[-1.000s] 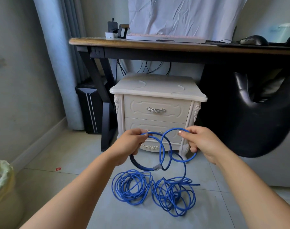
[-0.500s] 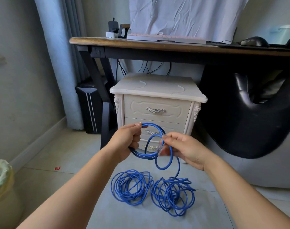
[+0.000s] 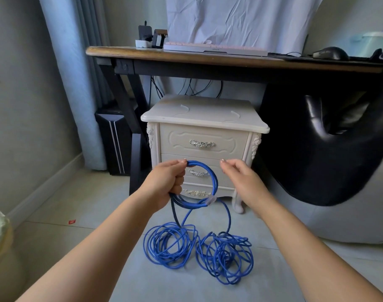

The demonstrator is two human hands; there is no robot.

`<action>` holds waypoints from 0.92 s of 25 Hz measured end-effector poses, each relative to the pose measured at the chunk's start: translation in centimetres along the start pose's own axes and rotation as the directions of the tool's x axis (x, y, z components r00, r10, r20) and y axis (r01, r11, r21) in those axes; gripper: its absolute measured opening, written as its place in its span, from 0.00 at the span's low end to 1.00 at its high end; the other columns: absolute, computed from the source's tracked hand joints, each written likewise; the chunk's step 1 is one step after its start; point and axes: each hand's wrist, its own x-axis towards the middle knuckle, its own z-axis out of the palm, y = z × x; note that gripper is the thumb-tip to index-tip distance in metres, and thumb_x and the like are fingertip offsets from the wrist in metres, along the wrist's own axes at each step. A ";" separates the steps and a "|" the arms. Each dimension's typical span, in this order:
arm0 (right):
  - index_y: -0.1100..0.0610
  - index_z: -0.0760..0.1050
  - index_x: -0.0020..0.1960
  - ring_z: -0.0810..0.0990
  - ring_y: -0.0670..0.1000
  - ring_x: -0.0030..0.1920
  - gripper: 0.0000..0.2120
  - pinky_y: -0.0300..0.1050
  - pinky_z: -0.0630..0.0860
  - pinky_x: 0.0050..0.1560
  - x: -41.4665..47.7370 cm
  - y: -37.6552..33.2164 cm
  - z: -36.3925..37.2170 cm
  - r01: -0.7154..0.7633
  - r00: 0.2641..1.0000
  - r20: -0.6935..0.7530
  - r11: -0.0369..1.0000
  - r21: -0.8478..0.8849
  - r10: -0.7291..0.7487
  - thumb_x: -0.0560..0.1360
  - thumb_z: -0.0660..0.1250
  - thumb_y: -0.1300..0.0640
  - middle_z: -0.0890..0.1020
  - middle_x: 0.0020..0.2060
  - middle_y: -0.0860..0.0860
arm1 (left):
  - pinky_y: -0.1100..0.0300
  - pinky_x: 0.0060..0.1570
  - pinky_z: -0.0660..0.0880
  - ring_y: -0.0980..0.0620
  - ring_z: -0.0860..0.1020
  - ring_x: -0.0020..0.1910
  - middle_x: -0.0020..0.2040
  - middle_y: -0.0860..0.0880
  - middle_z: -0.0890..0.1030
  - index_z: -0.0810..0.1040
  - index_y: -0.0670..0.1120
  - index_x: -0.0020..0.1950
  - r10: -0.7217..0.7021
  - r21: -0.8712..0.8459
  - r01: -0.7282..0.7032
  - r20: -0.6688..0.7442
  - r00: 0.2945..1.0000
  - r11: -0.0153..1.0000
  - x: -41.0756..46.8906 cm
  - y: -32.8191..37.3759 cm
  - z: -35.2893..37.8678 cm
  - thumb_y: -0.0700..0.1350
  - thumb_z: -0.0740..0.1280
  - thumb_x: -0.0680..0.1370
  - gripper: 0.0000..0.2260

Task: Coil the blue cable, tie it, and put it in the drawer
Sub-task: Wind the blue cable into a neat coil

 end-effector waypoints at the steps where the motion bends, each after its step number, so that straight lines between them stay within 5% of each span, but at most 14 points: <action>1: 0.47 0.75 0.62 0.74 0.45 0.58 0.17 0.41 0.69 0.53 0.1 0.1 0.0 0.010 0.997 0.070 1.000 -0.018 -0.009 0.77 0.62 0.40 0.77 0.57 0.42 | 0.67 0.22 0.57 0.58 0.59 0.25 0.29 0.53 0.63 0.77 0.42 0.49 0.014 0.033 -0.015 0.031 0.999 0.999 -0.2 -0.1 0.3 0.41 0.59 0.83 0.08; 2: 0.45 0.72 0.65 0.73 0.43 0.60 0.19 0.43 0.67 0.56 -0.1 0.3 0.3 -0.002 0.982 0.188 0.999 -0.046 0.010 0.77 0.63 0.39 0.75 0.59 0.39 | 0.67 0.23 0.57 0.58 0.59 0.25 0.30 0.53 0.63 0.76 0.43 0.48 0.025 0.055 -0.028 0.052 0.998 0.998 -0.3 -0.1 0.5 0.41 0.59 0.83 0.09; 4: 0.48 0.77 0.56 0.78 0.45 0.54 0.13 0.44 0.71 0.55 -0.1 0.9 0.8 -0.030 0.943 0.326 0.995 -0.099 0.061 0.77 0.65 0.42 0.82 0.53 0.45 | 0.66 0.23 0.57 0.58 0.59 0.26 0.30 0.53 0.64 0.76 0.44 0.46 0.053 0.094 -0.056 0.038 0.998 0.994 -0.1 -0.4 0.5 0.42 0.59 0.84 0.09; 7: 0.56 0.79 0.43 0.80 0.55 0.42 0.10 0.46 0.77 0.50 0.4 0.7 0.8 -0.121 0.943 0.324 0.986 0.112 0.079 0.78 0.66 0.52 0.82 0.39 0.59 | 0.63 0.26 0.57 0.56 0.59 0.26 0.32 0.51 0.64 0.78 0.46 0.45 0.104 0.180 -0.080 -0.128 0.986 0.980 0.7 -1.0 0.0 0.44 0.59 0.84 0.11; 10: 0.58 0.78 0.52 0.81 0.53 0.42 0.11 0.46 0.77 0.48 0.5 0.8 0.2 -0.251 0.898 0.435 0.887 0.388 0.064 0.74 0.69 0.53 0.83 0.49 0.60 | 0.59 0.29 0.59 0.53 0.61 0.27 0.33 0.50 0.66 0.79 0.49 0.45 0.178 0.261 -0.105 -0.274 0.945 0.960 1.0 -1.6 0.3 0.48 0.59 0.84 0.12; 14: 0.59 0.72 0.65 0.82 0.54 0.53 0.21 0.54 0.75 0.60 0.2 1.4 0.4 -0.270 0.826 0.563 0.877 0.398 -0.001 0.73 0.70 0.62 0.84 0.53 0.58 | 0.57 0.33 0.62 0.51 0.65 0.33 0.31 0.51 0.68 0.79 0.48 0.48 0.278 0.387 -0.116 -0.395 0.875 0.915 0.7 -2.0 1.2 0.49 0.57 0.84 0.13; 16: 0.61 0.73 0.62 0.83 0.56 0.50 0.15 0.56 0.78 0.57 0.1 1.3 0.8 -0.238 0.875 0.485 0.860 0.451 -0.012 0.76 0.66 0.66 0.84 0.45 0.58 | 0.59 0.31 0.63 0.51 0.64 0.31 0.32 0.50 0.66 0.78 0.48 0.45 0.235 0.336 -0.102 -0.383 0.894 0.936 0.4 -2.0 1.5 0.48 0.57 0.84 0.13; 20: 0.61 0.75 0.57 0.81 0.52 0.38 0.09 0.55 0.83 0.47 0.2 0.9 1.0 -0.213 0.937 0.348 0.804 0.555 0.008 0.81 0.57 0.65 0.77 0.38 0.55 | 0.61 0.27 0.67 0.54 0.61 0.26 0.31 0.50 0.64 0.76 0.42 0.47 0.000 -0.072 -0.011 -0.161 0.987 0.997 -0.3 -1.0 1.4 0.42 0.56 0.84 0.11; 23: 0.56 0.76 0.53 0.76 0.49 0.33 0.10 0.46 0.80 0.38 0.0 0.3 1.3 -0.105 0.966 0.257 0.938 0.330 0.018 0.83 0.55 0.61 0.72 0.36 0.53 | 0.56 0.31 0.74 0.51 0.66 0.26 0.30 0.47 0.69 0.75 0.40 0.48 -0.071 0.001 0.071 0.001 0.997 0.997 -0.6 0.0 0.7 0.42 0.57 0.82 0.10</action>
